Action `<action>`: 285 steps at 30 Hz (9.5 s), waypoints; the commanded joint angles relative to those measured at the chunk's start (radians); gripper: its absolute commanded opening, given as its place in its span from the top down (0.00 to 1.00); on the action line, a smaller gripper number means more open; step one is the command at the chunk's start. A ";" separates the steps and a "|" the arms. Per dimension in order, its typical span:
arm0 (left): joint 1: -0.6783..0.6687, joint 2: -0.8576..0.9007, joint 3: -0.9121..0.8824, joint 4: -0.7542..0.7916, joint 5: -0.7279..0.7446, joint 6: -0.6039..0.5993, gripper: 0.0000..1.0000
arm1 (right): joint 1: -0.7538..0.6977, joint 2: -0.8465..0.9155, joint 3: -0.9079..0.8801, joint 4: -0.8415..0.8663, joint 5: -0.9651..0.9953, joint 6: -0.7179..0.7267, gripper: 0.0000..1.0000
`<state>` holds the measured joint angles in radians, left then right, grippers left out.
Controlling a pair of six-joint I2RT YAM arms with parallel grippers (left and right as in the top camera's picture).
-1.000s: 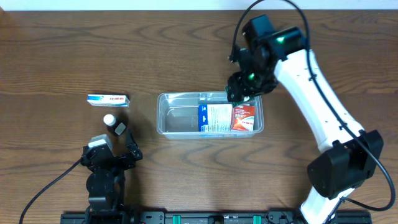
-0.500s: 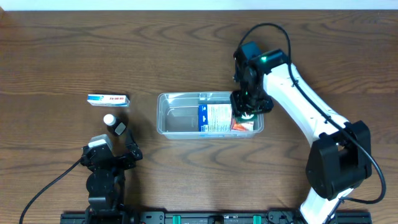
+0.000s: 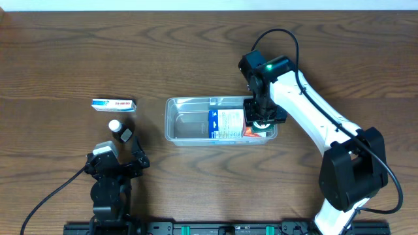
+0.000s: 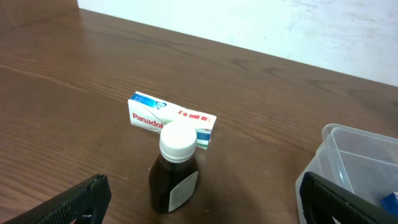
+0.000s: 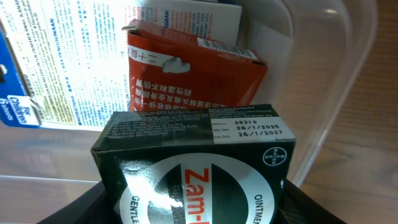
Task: Pack container
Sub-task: 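Lower the green box upright into the container's right end, then open the right gripper and lift it back to the right side, then move the left gripper down onto the brown medicine bottle, then grasp the bottle cap with the left gripper and lift it, then carry the bottle right and lower it into the container's left end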
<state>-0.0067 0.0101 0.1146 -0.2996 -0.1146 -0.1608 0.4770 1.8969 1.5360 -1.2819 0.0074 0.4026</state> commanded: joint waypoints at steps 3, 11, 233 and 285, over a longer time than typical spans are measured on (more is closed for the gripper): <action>0.006 -0.006 -0.015 -0.029 -0.001 -0.002 0.02 | 0.008 -0.018 -0.002 -0.005 0.051 0.038 0.38; 0.005 -0.006 -0.015 -0.029 -0.001 -0.002 0.02 | 0.008 -0.018 -0.002 -0.003 0.048 0.038 0.20; -0.009 1.184 0.986 -0.517 0.082 -0.032 0.81 | -0.490 -0.188 0.250 0.010 0.004 -0.149 0.01; -0.471 1.512 1.036 -0.443 -0.055 -0.512 0.88 | -0.490 -0.188 0.250 0.010 0.004 -0.149 0.01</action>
<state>-0.4782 1.4921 1.1114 -0.7555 -0.1307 -0.6407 -0.0097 1.7061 1.7790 -1.2709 0.0147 0.2588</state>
